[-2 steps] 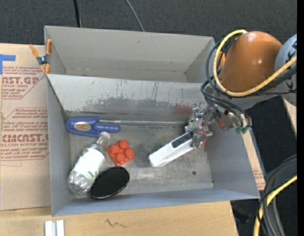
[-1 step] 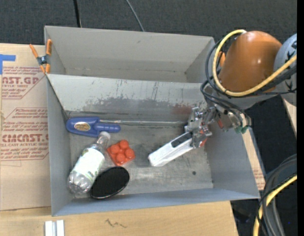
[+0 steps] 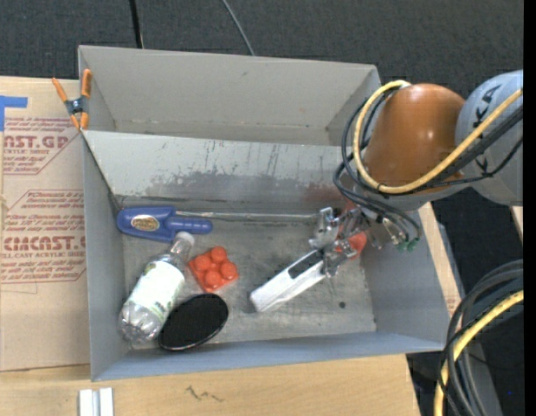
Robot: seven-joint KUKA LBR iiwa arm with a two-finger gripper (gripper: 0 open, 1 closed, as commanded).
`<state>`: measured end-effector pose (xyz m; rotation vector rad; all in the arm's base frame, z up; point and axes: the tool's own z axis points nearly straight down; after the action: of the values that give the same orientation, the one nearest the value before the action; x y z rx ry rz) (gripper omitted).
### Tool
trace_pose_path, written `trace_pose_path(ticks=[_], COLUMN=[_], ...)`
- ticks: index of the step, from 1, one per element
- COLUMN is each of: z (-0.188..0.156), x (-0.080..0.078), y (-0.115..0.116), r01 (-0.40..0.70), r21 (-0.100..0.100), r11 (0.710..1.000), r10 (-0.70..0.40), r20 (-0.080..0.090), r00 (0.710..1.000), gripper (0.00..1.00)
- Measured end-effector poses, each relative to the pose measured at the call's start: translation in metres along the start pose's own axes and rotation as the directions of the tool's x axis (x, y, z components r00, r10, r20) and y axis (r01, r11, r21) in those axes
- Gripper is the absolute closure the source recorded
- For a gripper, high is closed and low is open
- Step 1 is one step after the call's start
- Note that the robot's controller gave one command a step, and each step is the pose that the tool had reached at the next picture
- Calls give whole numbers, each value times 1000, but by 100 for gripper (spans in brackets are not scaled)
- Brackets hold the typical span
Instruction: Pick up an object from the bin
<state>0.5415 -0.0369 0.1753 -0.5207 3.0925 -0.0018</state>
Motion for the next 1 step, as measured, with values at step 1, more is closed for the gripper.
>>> trace_pose_path(ticks=[1], z=[25], x=[-3], y=[8], r01=[122], r21=[-5], r11=[993], r10=[-122], r20=[-8], r00=[993], gripper=[100])
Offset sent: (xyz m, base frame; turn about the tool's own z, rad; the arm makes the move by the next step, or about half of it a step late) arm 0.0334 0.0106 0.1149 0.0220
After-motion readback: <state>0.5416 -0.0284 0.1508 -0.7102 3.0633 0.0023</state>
